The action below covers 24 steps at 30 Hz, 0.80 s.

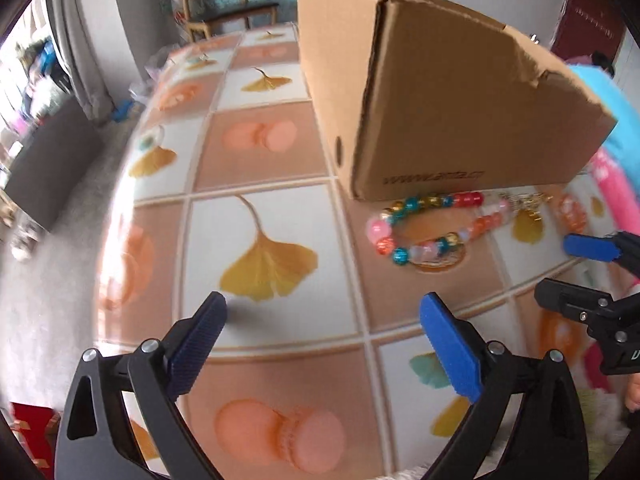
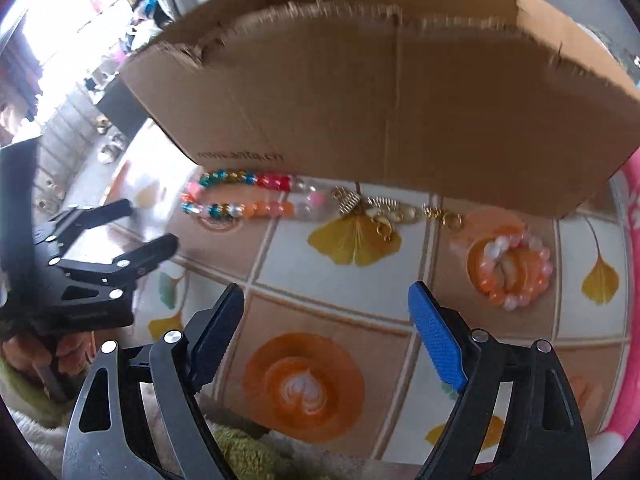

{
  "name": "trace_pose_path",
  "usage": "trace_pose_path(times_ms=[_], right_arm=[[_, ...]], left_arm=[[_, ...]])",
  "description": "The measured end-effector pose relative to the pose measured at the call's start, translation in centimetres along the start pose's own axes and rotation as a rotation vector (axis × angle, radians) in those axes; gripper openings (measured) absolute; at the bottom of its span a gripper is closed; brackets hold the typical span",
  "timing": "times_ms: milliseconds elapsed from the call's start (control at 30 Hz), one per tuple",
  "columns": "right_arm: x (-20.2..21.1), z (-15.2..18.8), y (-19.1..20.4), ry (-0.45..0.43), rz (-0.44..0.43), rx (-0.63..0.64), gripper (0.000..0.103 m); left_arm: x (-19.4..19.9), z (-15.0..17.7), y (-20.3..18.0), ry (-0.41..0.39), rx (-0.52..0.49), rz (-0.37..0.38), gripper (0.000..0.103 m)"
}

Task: Organize jewelry
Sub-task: 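Withdraw both tools from the box toward the beaded bracelets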

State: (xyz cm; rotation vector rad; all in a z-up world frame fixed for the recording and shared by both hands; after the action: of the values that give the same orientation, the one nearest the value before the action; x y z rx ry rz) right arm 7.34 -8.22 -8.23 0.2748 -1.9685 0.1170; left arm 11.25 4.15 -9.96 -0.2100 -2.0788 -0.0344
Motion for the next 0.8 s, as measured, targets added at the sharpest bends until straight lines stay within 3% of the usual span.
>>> trace_pose_path(times_ms=[100,133,367,500,567,700,800], right_arm=[[-0.6,0.4,0.9,0.018,0.039,0.029,0.086],[-1.2,0.1,1.8,0.036,0.057,0.035,0.094],[-1.7,0.4,3.5,0.027,0.082,0.038,0.095],[-0.4,1.7,-0.9,0.033,0.071,0.041,0.095],[0.0,1.6,-1.8,0.046,0.025,-0.010,0.095],[3.1,-0.6,-1.3,-0.080,-0.134,-0.084,0.092],[3.5,-1.9,-0.7,-0.128,-0.172,-0.090,0.072]], left_arm=[[-0.1,0.3,0.3,-0.008,0.015,0.001,0.097],[-0.1,0.4,0.4,-0.019,0.015,0.002,0.097],[0.1,0.2,0.7,-0.043,-0.017,0.018,0.098],[0.1,0.1,0.6,-0.057,-0.026,0.021,0.098],[0.2,0.2,0.6,-0.069,-0.027,0.019,0.098],[0.2,0.2,0.6,-0.080,-0.028,0.022,0.098],[0.3,0.2,0.5,-0.080,-0.035,0.030,0.098]])
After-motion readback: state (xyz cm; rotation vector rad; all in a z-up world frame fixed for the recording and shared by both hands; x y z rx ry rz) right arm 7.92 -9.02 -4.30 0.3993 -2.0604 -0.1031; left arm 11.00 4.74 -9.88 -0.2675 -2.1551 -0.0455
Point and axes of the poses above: each gripper's, at about its wrist camera, not at the fingertips, and x roughly against the way its jaws point, y to its left, z to its underside, the point moved 7 cm from there along -x, roughly the way its jaws point, and after that the axes turned 5 degrees about z, right-handed, at the moved point
